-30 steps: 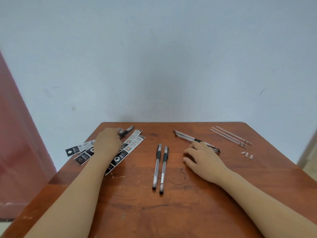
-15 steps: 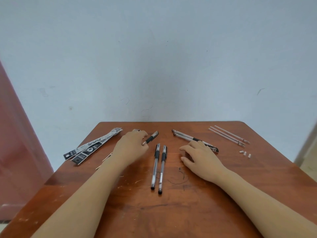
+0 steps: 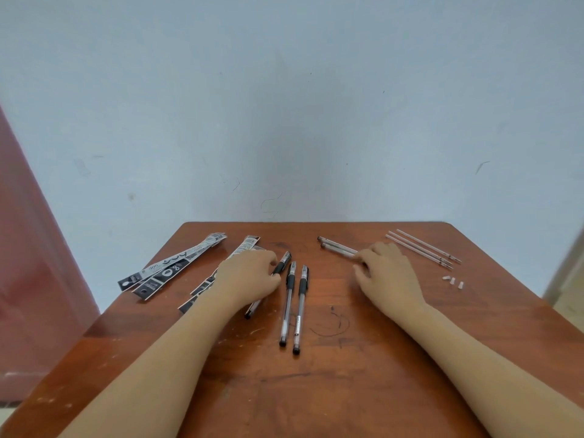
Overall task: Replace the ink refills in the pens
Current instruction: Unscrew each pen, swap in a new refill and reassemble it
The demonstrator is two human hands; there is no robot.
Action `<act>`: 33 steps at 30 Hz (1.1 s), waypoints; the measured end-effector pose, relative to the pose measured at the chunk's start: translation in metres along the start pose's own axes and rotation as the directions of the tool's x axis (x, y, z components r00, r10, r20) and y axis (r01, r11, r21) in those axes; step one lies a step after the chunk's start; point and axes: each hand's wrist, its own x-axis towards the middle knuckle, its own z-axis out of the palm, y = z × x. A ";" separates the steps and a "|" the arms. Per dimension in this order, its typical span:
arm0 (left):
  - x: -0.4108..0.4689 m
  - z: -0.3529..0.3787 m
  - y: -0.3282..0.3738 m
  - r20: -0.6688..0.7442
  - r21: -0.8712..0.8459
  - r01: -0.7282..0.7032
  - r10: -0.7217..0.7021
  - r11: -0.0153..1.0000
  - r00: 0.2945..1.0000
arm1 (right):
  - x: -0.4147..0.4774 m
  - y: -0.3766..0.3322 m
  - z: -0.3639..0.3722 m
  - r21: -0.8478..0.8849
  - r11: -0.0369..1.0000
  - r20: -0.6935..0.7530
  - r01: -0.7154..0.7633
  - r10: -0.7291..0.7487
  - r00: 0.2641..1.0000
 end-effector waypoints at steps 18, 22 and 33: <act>-0.004 0.000 0.013 -0.275 -0.153 -0.171 0.124 0.973 0.953 | 0.010 0.017 -0.010 -0.002 0.986 0.142 -0.166 0.164 0.976; -0.005 0.002 0.017 -0.367 -0.133 -0.221 0.159 0.966 0.917 | 0.009 0.013 -0.011 0.030 0.995 0.054 -0.090 0.089 0.995; -0.004 0.008 0.026 -0.463 0.233 -0.442 0.498 0.867 0.733 | -0.006 -0.014 -0.036 0.719 0.694 0.039 0.016 -0.063 0.997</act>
